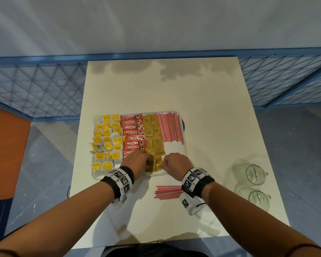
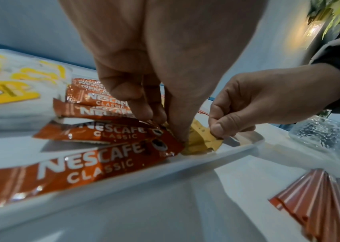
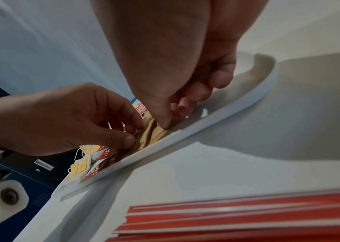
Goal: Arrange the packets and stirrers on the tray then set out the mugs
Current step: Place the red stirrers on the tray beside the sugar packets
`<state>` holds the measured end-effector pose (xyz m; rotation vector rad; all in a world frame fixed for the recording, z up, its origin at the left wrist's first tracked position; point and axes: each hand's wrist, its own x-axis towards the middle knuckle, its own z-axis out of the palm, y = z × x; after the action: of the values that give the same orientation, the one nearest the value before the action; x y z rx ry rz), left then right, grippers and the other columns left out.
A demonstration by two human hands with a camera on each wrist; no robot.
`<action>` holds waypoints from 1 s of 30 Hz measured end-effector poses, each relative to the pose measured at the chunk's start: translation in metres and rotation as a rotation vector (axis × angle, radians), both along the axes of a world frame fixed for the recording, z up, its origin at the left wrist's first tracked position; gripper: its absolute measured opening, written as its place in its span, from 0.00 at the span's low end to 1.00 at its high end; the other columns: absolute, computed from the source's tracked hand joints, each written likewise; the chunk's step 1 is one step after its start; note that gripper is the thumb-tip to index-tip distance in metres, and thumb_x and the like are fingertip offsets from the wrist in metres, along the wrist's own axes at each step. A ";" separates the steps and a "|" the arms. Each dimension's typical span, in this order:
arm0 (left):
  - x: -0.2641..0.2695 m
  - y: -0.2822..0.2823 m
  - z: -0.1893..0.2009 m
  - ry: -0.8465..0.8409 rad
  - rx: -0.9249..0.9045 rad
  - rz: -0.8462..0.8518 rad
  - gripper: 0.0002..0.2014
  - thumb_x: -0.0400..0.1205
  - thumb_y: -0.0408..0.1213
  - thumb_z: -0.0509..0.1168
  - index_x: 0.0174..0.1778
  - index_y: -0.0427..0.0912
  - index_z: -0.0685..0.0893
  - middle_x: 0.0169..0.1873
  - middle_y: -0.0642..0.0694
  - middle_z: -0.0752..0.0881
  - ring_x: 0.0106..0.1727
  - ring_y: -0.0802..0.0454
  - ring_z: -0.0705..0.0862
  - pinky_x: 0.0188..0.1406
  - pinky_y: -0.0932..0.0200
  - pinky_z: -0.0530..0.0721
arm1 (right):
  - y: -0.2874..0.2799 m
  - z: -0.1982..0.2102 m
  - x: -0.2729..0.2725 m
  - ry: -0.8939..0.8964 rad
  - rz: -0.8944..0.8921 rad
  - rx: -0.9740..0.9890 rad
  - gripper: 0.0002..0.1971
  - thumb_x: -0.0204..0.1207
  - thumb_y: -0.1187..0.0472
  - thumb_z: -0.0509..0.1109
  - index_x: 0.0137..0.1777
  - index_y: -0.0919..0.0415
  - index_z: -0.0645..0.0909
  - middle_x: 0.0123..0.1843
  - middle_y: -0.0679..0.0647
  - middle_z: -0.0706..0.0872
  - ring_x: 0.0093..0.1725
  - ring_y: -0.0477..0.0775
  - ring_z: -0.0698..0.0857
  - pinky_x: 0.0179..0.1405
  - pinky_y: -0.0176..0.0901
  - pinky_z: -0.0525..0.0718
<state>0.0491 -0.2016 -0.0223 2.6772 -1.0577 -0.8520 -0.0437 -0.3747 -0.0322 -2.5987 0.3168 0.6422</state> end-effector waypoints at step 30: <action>-0.119 -0.012 -0.014 -0.036 -0.002 -0.277 0.19 0.83 0.50 0.63 0.68 0.46 0.78 0.62 0.45 0.80 0.59 0.43 0.78 0.55 0.48 0.81 | -0.016 -0.008 -0.115 -0.081 0.299 -0.170 0.24 0.69 0.45 0.80 0.62 0.56 0.84 0.56 0.55 0.86 0.54 0.62 0.84 0.50 0.56 0.82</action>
<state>-0.0696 -0.2137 -0.0363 2.5913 -1.4608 -0.8465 -0.1589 -0.3906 -0.0397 -2.8558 -0.0472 0.6303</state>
